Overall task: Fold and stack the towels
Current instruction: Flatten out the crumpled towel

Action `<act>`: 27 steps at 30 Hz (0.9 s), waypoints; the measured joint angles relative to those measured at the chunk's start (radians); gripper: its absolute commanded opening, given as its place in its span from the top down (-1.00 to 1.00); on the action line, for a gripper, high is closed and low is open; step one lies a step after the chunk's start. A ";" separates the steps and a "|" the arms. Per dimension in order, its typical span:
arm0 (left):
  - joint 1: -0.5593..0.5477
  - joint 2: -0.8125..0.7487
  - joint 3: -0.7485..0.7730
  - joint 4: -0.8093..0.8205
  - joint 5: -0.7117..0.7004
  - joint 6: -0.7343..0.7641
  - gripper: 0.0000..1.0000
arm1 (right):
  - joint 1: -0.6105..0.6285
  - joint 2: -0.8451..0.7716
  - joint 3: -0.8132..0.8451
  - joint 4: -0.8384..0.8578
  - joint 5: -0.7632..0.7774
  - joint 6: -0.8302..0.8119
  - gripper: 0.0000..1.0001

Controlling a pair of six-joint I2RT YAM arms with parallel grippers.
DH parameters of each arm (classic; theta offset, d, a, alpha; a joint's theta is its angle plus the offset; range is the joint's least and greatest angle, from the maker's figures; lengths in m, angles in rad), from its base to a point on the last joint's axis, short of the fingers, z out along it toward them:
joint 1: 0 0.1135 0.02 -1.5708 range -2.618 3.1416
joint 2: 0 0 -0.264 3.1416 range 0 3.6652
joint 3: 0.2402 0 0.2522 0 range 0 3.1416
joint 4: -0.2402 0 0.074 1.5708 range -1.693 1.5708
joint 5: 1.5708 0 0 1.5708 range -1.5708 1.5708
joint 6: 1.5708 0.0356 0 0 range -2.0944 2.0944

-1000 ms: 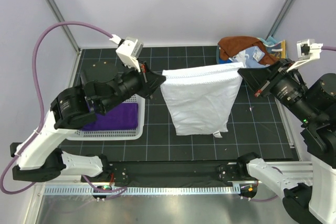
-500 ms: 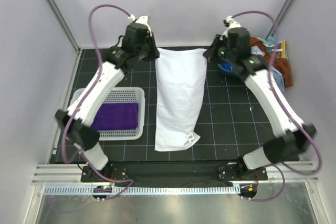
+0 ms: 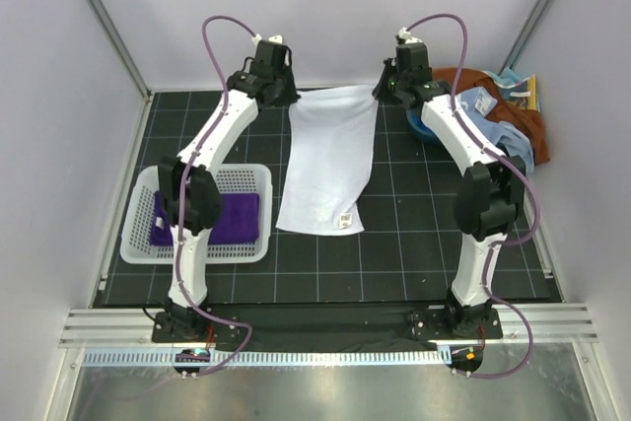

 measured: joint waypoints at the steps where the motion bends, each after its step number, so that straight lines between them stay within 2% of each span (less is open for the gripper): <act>1: -0.002 -0.007 -0.019 0.014 0.000 -0.005 1.00 | 0.000 -0.008 -0.001 0.007 0.004 -0.003 0.98; 6: -0.018 -0.061 -0.124 0.051 0.000 -0.014 1.00 | 0.001 -0.078 -0.060 0.026 0.008 -0.014 0.98; 10: -0.068 -0.166 -0.240 0.061 -0.029 -0.012 1.00 | 0.003 -0.204 -0.169 0.024 0.007 -0.018 0.98; 17: -0.246 -0.523 -0.463 0.066 -0.121 0.006 1.00 | 0.002 -0.567 -0.317 -0.061 -0.029 -0.022 0.98; 23: -0.418 -0.806 -0.497 0.061 -0.179 0.017 1.00 | 0.002 -0.895 -0.300 -0.145 -0.127 -0.017 0.98; 27: -0.499 -0.935 -0.496 0.060 -0.187 0.014 1.00 | 0.005 -1.017 -0.249 -0.217 -0.204 -0.009 0.98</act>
